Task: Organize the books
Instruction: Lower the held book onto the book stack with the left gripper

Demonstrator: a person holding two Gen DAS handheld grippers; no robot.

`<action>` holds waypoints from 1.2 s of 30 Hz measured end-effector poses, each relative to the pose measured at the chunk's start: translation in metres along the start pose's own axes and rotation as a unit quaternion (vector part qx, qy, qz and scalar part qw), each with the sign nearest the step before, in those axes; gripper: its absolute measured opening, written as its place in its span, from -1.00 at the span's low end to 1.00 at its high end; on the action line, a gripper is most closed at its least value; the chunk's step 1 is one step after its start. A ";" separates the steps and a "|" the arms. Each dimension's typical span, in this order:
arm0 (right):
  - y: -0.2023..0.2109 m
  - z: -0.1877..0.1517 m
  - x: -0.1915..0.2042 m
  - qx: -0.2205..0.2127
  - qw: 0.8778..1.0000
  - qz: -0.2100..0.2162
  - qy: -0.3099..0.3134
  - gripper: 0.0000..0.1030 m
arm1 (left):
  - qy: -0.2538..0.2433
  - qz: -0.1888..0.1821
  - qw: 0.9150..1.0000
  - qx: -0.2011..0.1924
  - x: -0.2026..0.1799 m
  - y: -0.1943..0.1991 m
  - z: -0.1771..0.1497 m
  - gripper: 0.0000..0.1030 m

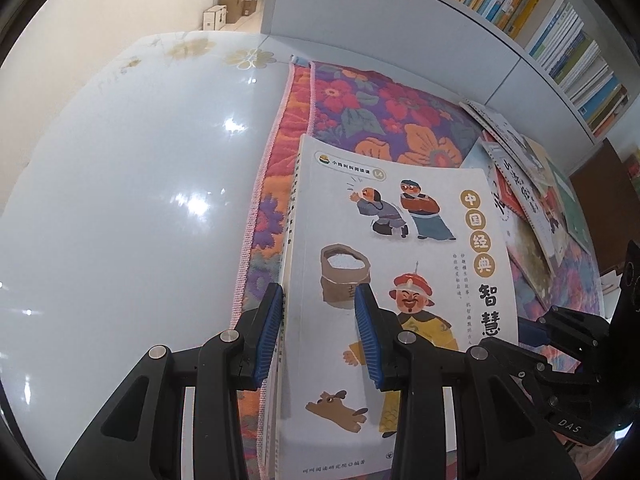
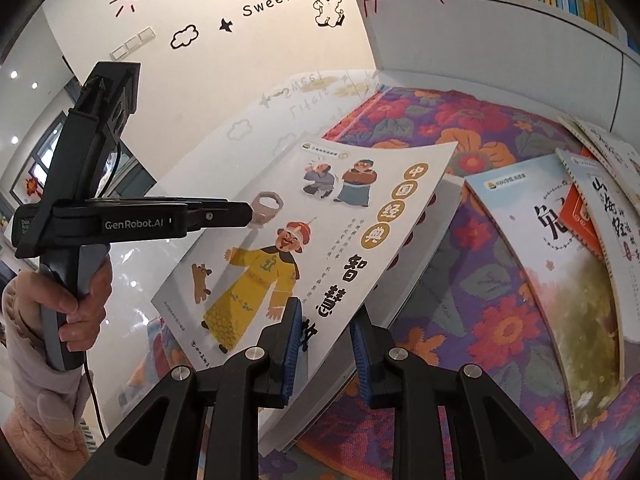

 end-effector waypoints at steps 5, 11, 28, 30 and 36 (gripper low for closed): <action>-0.003 -0.002 -0.004 0.003 1.000 0.002 -0.011 -0.53 | -0.007 0.006 1.000 0.001 -0.003 0.000 0.000 -0.35; -0.003 -0.002 -0.001 0.005 1.000 -0.006 -0.005 -0.51 | -0.025 0.019 1.000 -0.001 -0.007 -0.001 0.000 -0.35; -0.001 -0.002 -0.005 0.021 0.998 -0.053 -0.009 -0.37 | -0.026 0.050 0.998 -0.021 -0.012 0.011 0.005 -0.29; 0.000 -0.003 -0.011 0.023 0.998 -0.051 -0.023 -0.37 | -0.023 0.054 0.998 -0.024 -0.011 0.014 0.005 -0.29; 0.008 -0.005 -0.021 0.028 0.998 -0.047 -0.038 -0.37 | -0.016 0.055 0.998 -0.033 -0.019 0.027 0.006 -0.29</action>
Point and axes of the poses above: each gripper's, at about its wrist camera, not at the fingertips, and y roughly against the way its jaws point, x to its left, z to its top, the point moved 1 cm from there along -y, roughly the way its jaws point, and after that the axes turned 13 degrees about -x, right-handed, at the moved point
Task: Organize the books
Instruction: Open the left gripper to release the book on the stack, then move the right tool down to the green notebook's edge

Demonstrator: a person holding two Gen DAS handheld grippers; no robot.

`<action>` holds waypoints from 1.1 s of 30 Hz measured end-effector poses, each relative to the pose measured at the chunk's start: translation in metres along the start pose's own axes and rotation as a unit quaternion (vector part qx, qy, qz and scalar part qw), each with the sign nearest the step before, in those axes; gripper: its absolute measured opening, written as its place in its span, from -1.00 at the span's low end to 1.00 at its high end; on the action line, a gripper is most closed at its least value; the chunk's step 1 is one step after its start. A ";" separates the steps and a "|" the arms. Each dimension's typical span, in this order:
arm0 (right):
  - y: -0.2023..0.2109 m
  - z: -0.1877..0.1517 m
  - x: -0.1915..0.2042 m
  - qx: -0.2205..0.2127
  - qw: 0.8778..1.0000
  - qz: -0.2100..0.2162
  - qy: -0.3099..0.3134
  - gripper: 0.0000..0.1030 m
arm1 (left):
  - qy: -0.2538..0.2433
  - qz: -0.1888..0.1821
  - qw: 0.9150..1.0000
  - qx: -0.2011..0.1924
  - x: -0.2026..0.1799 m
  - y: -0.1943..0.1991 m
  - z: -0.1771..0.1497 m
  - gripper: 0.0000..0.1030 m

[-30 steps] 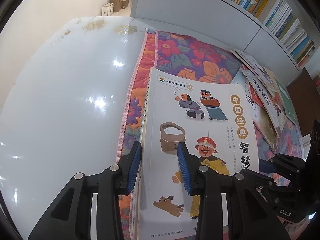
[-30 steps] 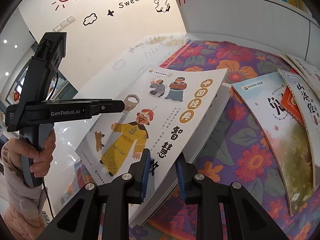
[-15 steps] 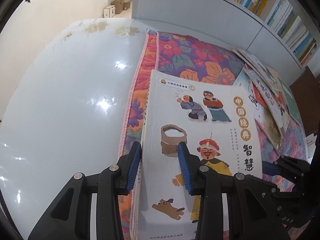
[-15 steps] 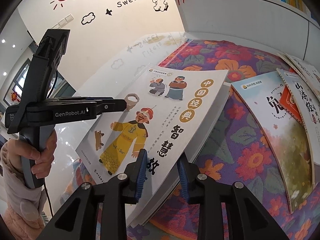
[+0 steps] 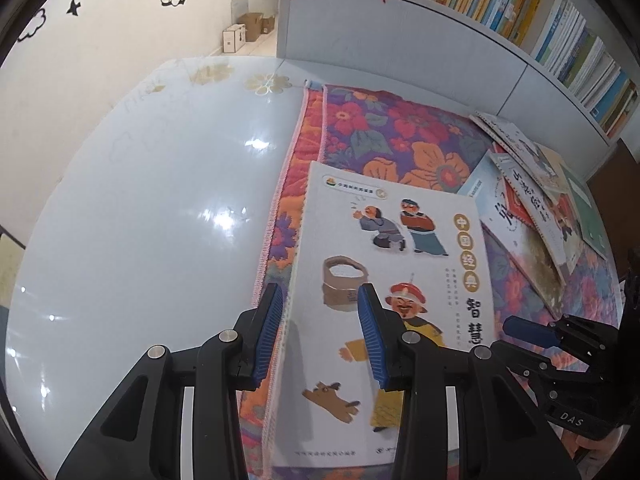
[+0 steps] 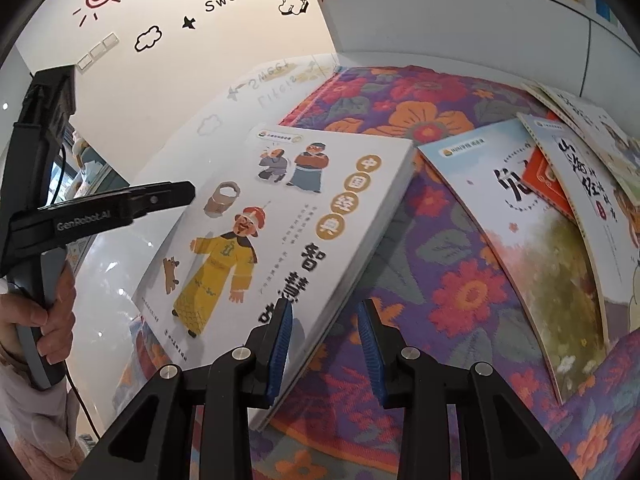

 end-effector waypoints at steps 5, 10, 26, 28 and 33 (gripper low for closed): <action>0.016 0.001 -0.008 -0.011 1.000 0.010 -0.011 -0.37 | -0.001 -0.002 1.000 -0.007 -0.019 0.013 0.004 -0.29; 0.048 0.006 -0.020 -0.034 0.999 0.003 -0.007 -0.37 | -0.016 -0.015 0.999 -0.026 -0.055 0.028 0.013 -0.29; 0.181 -0.007 -0.166 -0.099 0.991 -0.051 -0.071 -0.36 | -0.097 -0.086 0.990 -0.059 -0.263 0.034 0.031 -0.29; 0.195 -0.011 -0.191 -0.106 0.989 -0.056 -0.086 -0.36 | -0.096 -0.097 0.989 -0.057 -0.289 0.025 0.031 -0.29; 0.235 -0.022 -0.274 -0.157 0.975 -0.060 -0.147 -0.35 | -0.112 -0.123 0.984 -0.057 -0.372 -0.017 0.022 -0.29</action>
Point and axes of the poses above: each gripper's, at about its wrist camera, not at the fingertips, and y roughly against the way its jaws point, x to its left, z to its top, the point moved 1 cm from there along -y, roughly the way its jaws point, and after that the axes turned 13 degrees about -x, right-handed, at the moved point
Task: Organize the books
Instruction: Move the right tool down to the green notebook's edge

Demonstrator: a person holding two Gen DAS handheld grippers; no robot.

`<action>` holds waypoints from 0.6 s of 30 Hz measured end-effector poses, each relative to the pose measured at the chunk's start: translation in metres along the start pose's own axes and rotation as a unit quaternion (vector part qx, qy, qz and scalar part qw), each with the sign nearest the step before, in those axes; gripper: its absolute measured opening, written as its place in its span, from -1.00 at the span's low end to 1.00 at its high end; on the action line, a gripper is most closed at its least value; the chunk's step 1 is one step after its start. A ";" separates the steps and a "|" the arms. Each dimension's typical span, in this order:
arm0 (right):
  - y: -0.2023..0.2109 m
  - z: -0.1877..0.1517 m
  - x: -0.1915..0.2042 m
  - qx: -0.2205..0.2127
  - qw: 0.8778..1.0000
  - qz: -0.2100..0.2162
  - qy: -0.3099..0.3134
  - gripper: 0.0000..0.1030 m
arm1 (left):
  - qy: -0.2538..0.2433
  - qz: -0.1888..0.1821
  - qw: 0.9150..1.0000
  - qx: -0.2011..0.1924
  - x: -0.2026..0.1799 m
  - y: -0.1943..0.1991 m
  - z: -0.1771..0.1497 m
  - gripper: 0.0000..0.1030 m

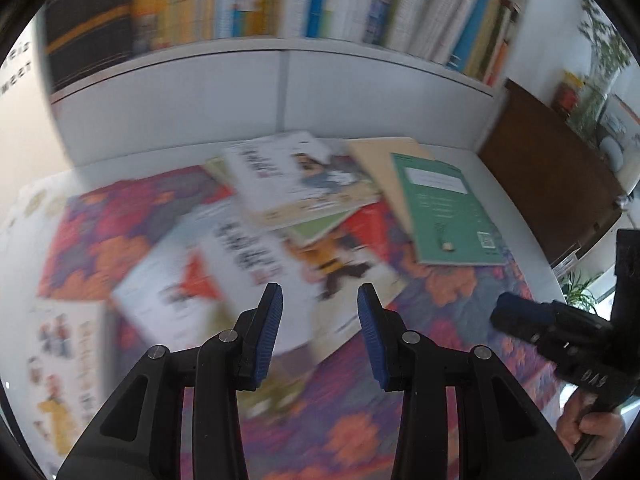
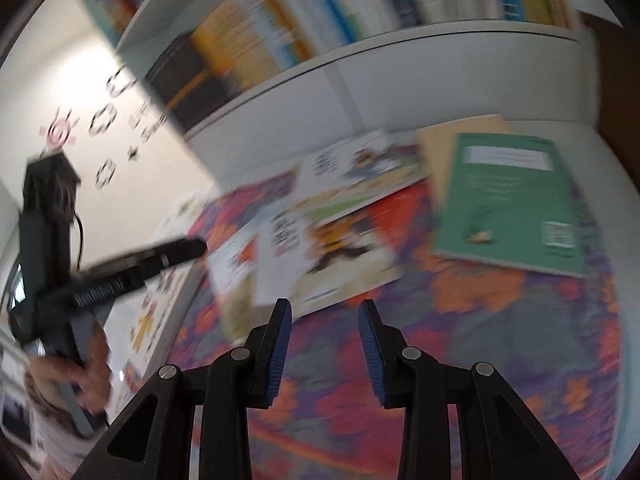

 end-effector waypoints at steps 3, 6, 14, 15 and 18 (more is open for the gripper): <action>0.007 0.008 -0.048 -0.013 0.999 -0.014 -0.037 -0.35 | -0.022 -0.013 1.000 0.000 -0.032 -0.031 -0.001 -0.29; 0.008 0.013 -0.093 -0.017 0.997 -0.032 -0.073 -0.35 | -0.018 -0.041 0.999 0.013 -0.053 -0.063 -0.004 -0.29; -0.003 0.026 -0.184 -0.033 0.984 -0.102 -0.143 -0.35 | -0.028 -0.072 0.996 0.041 -0.092 -0.133 -0.005 -0.29; -0.005 0.026 -0.193 -0.030 0.982 -0.108 -0.151 -0.35 | -0.033 -0.072 0.996 0.044 -0.096 -0.139 -0.006 -0.29; -0.018 0.024 -0.218 -0.016 0.977 -0.104 -0.188 -0.35 | -0.043 -0.076 0.995 0.054 -0.107 -0.154 -0.009 -0.29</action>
Point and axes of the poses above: each gripper's, at about its wrist camera, not at the fingertips, and y roughly against the way its jaws point, x to its left, z to its top, the point moved 1 cm from there along -y, roughly the way its jaws point, and after that the axes turned 13 degrees about -x, right-handed, at the moved point
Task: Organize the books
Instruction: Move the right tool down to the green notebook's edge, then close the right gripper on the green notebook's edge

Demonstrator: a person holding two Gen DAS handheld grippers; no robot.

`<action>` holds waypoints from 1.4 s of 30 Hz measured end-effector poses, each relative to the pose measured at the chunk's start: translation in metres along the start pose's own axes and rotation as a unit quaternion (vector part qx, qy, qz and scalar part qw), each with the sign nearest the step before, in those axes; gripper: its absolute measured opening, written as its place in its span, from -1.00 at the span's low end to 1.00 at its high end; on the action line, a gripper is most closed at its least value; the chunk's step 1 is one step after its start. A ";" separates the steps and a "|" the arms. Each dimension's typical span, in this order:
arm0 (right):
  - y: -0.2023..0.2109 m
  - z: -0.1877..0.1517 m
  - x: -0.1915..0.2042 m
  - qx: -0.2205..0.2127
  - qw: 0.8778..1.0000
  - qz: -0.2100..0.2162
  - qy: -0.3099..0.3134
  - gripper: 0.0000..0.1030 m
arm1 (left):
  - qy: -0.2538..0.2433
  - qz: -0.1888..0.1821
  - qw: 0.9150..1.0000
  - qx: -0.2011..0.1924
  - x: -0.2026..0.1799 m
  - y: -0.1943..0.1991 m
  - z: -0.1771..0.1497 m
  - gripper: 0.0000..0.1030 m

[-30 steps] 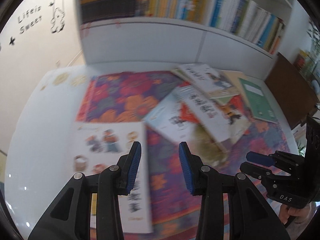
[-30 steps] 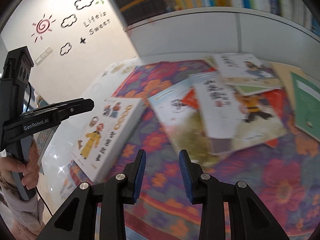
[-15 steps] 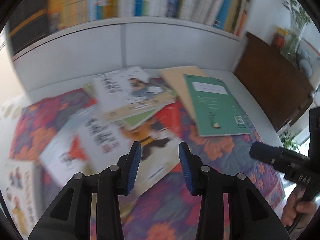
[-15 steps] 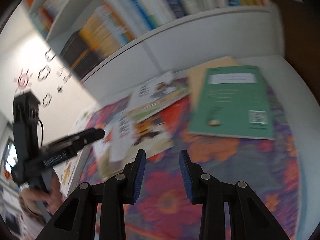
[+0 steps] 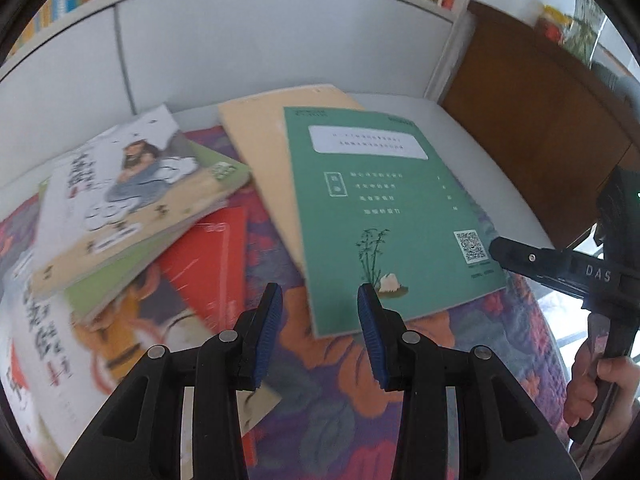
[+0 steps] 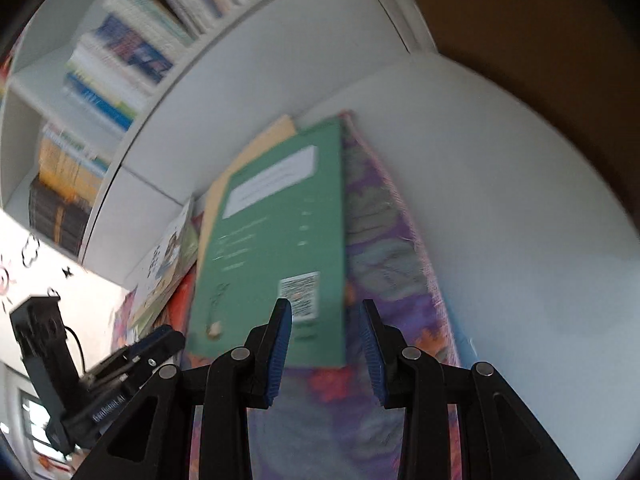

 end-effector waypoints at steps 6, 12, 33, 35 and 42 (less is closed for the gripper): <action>-0.013 0.003 0.004 0.013 1.000 0.024 0.000 -0.31 | -0.017 -0.005 1.000 0.009 -0.013 -0.013 -0.001 -0.28; -0.011 -0.002 0.012 0.022 0.999 0.006 0.023 -0.29 | -0.034 -0.008 0.999 0.024 -0.014 -0.004 -0.004 -0.27; 0.075 -0.138 0.049 0.160 0.981 0.069 0.085 -0.29 | -0.079 -0.025 0.996 0.018 -0.012 0.177 -0.143 -0.28; 0.075 -0.137 0.041 0.161 0.981 0.083 0.062 -0.29 | -0.074 -0.017 0.997 0.012 -0.009 0.177 -0.144 -0.28; 0.044 -0.113 0.028 0.154 0.981 0.114 0.019 -0.30 | -0.049 -0.040 0.998 0.020 0.005 0.145 -0.128 -0.28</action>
Point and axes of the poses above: each gripper's, at about its wrist camera, not at the fingertips, and y roughly against the way its jaws point, x to its left, z to its top, the point moved 1 cm from there along -y, roughly the way its jaws point, and after that the axes turned 13 degrees about -x, right-handed, at the moved point
